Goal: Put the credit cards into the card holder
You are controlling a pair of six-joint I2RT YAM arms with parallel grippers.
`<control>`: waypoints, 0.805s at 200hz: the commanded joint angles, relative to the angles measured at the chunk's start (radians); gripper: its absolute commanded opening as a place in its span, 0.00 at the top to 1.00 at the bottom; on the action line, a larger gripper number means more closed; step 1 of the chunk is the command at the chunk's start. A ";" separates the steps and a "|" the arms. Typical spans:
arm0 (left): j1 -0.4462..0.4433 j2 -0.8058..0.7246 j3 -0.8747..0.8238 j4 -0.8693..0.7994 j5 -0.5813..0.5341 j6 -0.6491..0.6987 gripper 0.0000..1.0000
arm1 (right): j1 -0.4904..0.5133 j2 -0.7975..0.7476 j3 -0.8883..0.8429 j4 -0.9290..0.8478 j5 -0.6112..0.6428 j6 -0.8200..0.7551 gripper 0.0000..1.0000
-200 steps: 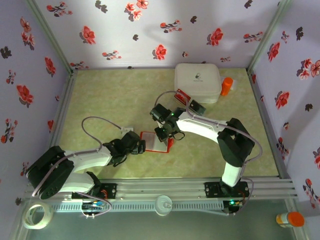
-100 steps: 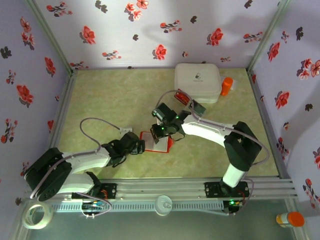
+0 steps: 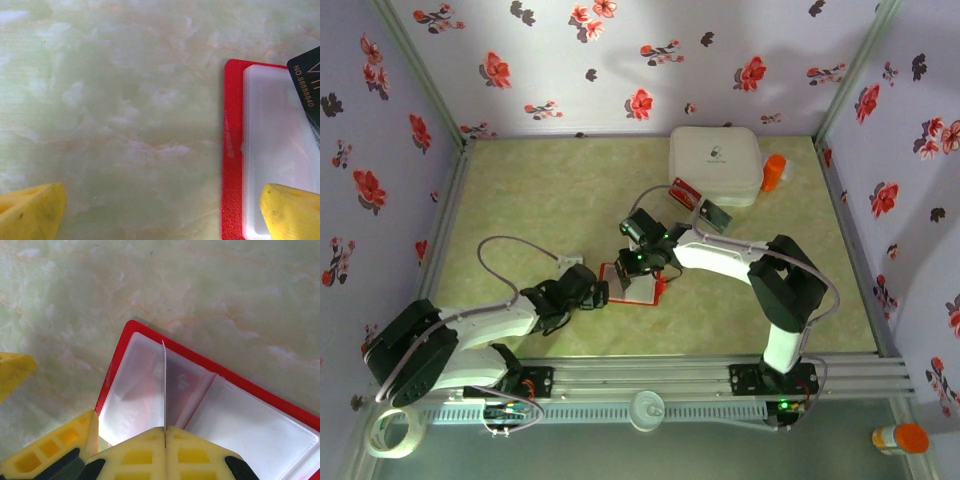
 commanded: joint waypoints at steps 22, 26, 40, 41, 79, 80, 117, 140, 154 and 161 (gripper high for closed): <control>0.012 -0.002 0.057 -0.039 -0.002 0.043 0.00 | -0.007 0.016 -0.029 0.019 -0.014 0.021 1.00; 0.013 0.004 0.060 -0.038 0.000 0.046 0.00 | -0.008 0.014 -0.029 0.021 -0.015 0.022 1.00; 0.015 0.026 0.071 -0.029 0.004 0.055 0.00 | -0.006 0.014 -0.036 0.026 -0.016 0.025 1.00; 0.015 0.027 0.072 -0.028 0.004 0.054 0.00 | -0.007 0.014 -0.036 0.026 -0.017 0.025 1.00; 0.018 0.073 0.087 -0.010 0.012 0.069 0.00 | -0.006 0.010 -0.044 0.039 -0.022 0.035 1.00; 0.017 0.073 0.088 -0.010 0.012 0.069 0.00 | -0.006 0.010 -0.044 0.040 -0.022 0.034 1.00; 0.018 0.099 0.083 -0.005 0.010 0.080 0.00 | -0.006 0.009 -0.048 0.050 -0.028 0.039 1.00; 0.018 0.113 0.077 -0.011 0.010 0.075 0.00 | -0.008 -0.005 -0.048 0.048 -0.030 0.037 1.00; 0.017 0.116 0.075 -0.021 0.005 0.069 0.00 | -0.017 -0.039 -0.059 0.052 -0.026 0.041 1.00; 0.018 0.116 0.075 -0.025 0.002 0.065 0.00 | -0.025 -0.067 -0.071 0.059 -0.022 0.048 1.00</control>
